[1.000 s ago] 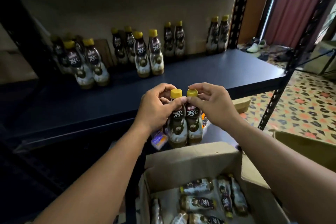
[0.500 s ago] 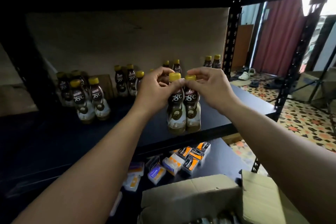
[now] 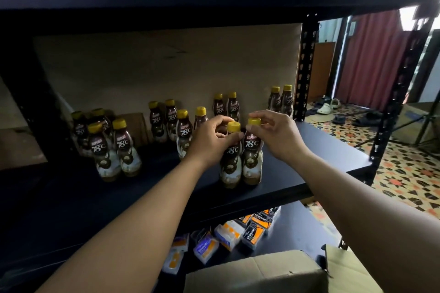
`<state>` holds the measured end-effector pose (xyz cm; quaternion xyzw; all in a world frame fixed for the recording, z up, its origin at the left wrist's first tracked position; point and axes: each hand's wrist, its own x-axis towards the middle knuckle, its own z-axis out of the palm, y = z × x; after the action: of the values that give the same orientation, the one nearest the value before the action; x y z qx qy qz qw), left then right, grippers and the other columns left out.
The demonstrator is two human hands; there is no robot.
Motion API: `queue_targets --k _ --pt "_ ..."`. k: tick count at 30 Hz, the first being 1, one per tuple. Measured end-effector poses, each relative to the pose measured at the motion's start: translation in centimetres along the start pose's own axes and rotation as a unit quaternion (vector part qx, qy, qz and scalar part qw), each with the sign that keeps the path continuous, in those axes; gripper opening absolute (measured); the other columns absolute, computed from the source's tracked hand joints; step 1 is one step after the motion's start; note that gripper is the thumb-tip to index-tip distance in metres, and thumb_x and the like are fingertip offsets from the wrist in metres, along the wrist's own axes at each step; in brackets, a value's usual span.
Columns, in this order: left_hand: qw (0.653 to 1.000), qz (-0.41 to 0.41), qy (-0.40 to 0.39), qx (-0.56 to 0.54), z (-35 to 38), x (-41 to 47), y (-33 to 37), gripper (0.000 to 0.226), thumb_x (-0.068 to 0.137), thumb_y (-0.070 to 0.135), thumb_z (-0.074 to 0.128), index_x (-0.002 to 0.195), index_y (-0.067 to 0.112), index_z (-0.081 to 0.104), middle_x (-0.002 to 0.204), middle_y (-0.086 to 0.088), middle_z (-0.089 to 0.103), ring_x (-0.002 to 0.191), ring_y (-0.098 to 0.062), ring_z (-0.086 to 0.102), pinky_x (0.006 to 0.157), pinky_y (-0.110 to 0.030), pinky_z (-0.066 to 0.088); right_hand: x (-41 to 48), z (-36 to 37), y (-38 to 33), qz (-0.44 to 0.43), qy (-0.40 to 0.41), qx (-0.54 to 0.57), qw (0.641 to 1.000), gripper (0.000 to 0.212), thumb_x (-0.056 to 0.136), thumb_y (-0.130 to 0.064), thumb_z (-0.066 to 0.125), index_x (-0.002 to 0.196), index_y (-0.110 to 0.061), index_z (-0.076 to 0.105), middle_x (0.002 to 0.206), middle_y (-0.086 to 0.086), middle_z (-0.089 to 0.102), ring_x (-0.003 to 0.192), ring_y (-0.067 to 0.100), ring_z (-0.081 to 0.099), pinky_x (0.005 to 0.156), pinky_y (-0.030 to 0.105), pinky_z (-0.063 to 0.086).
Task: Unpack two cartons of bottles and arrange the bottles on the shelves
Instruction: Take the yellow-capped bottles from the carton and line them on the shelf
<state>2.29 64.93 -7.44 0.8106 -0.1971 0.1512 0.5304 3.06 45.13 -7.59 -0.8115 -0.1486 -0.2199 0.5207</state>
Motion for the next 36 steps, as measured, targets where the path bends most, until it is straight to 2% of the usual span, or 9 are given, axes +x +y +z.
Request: queue_targets --k 3,9,13,18,19,22,30,33,36 --pt "1.0 0.009 0.001 0.01 0.8 1.4 -0.6 0.033 0.085 0.03 0.08 0.114 0.021 0.067 0.102 0.004 0.073 0.094 -0.01 0.07 0.085 -0.032 0.059 0.6 -0.5 0.7 -0.002 -0.001 -0.011 1.0 0.028 0.086 -0.032 0.081 0.113 -0.035 0.073 0.1 -0.019 0.072 0.091 -0.006 0.07 0.078 0.016 0.056" --pt "0.999 0.009 0.006 0.04 2.5 4.1 -1.4 0.036 0.086 0.039 0.078 0.116 0.024 0.065 0.105 0.01 0.071 0.098 -0.005 0.067 0.09 -0.037 0.058 3.2 -1.3 2.8 -0.001 -0.003 -0.018 1.0 0.03 0.085 -0.026 0.083 0.113 -0.033 0.075 0.103 -0.009 0.075 0.092 0.001 0.072 0.089 0.032 0.06" --pt "0.998 0.002 0.017 0.063 3.6 6.3 -2.2 0.036 0.085 0.045 0.078 0.113 0.028 0.064 0.104 0.011 0.07 0.098 -0.005 0.067 0.088 -0.038 0.058 5.4 -1.5 4.4 0.002 -0.009 -0.025 1.0 0.032 0.085 -0.027 0.083 0.116 -0.033 0.074 0.101 -0.008 0.076 0.091 0.002 0.073 0.09 0.033 0.059" --pt "0.995 0.004 0.034 0.096 4.6 8.8 -2.9 0.032 0.087 0.037 0.078 0.111 0.02 0.065 0.097 0.012 0.069 0.085 0.006 0.061 0.067 -0.005 0.046 7.6 -1.4 6.8 0.003 -0.023 -0.016 1.0 0.04 0.084 -0.026 0.083 0.12 -0.036 0.071 0.1 -0.008 0.077 0.089 0.008 0.075 0.09 0.041 0.06" --pt "0.994 0.005 0.037 0.103 4.8 9.3 -3.2 0.033 0.087 0.036 0.078 0.111 0.019 0.064 0.098 0.011 0.068 0.085 0.007 0.06 0.065 -0.003 0.043 7.9 -1.3 7.2 0.003 -0.021 -0.014 1.0 0.04 0.085 -0.026 0.083 0.121 -0.037 0.07 0.1 -0.007 0.078 0.089 0.007 0.075 0.09 0.041 0.06" --pt "0.991 0.003 0.048 0.121 5.5 10.5 -3.7 0.034 0.087 0.041 0.076 0.112 0.022 0.063 0.101 0.011 0.066 0.086 0.008 0.057 0.067 -0.009 0.042 8.9 -1.3 8.0 0.005 -0.016 -0.013 1.0 0.039 0.087 -0.028 0.081 0.123 -0.039 0.069 0.103 -0.007 0.077 0.089 0.006 0.075 0.089 0.038 0.061" --pt "0.982 -0.013 0.055 0.178 6.0 11.3 -3.9 0.035 0.089 0.049 0.07 0.115 0.027 0.061 0.113 0.009 0.065 0.1 -0.013 0.06 0.08 -0.028 0.045 10.0 -1.5 8.4 0.002 -0.02 -0.03 0.999 0.04 0.089 -0.028 0.078 0.127 -0.036 0.068 0.104 -0.006 0.075 0.088 0.001 0.072 0.082 0.021 0.058" --pt "0.979 -0.026 0.049 0.199 6.1 11.0 -3.0 0.036 0.09 0.05 0.069 0.115 0.026 0.06 0.109 0.011 0.061 0.098 -0.012 0.057 0.079 -0.028 0.042 9.9 -1.8 8.1 0.0 -0.027 -0.032 0.999 0.04 0.09 -0.028 0.078 0.128 -0.034 0.068 0.101 -0.008 0.072 0.087 -0.003 0.068 0.067 0.004 0.048" --pt "0.978 -0.034 0.048 0.201 6.3 11.0 -2.7 0.036 0.088 0.054 0.069 0.112 0.029 0.058 0.11 0.008 0.066 0.1 -0.014 0.063 0.082 -0.033 0.05 9.9 -1.9 8.3 -0.005 -0.03 -0.029 0.999 0.041 0.09 -0.029 0.077 0.129 -0.034 0.067 0.107 -0.005 0.075 0.091 0.003 0.07 0.071 0.011 0.05"
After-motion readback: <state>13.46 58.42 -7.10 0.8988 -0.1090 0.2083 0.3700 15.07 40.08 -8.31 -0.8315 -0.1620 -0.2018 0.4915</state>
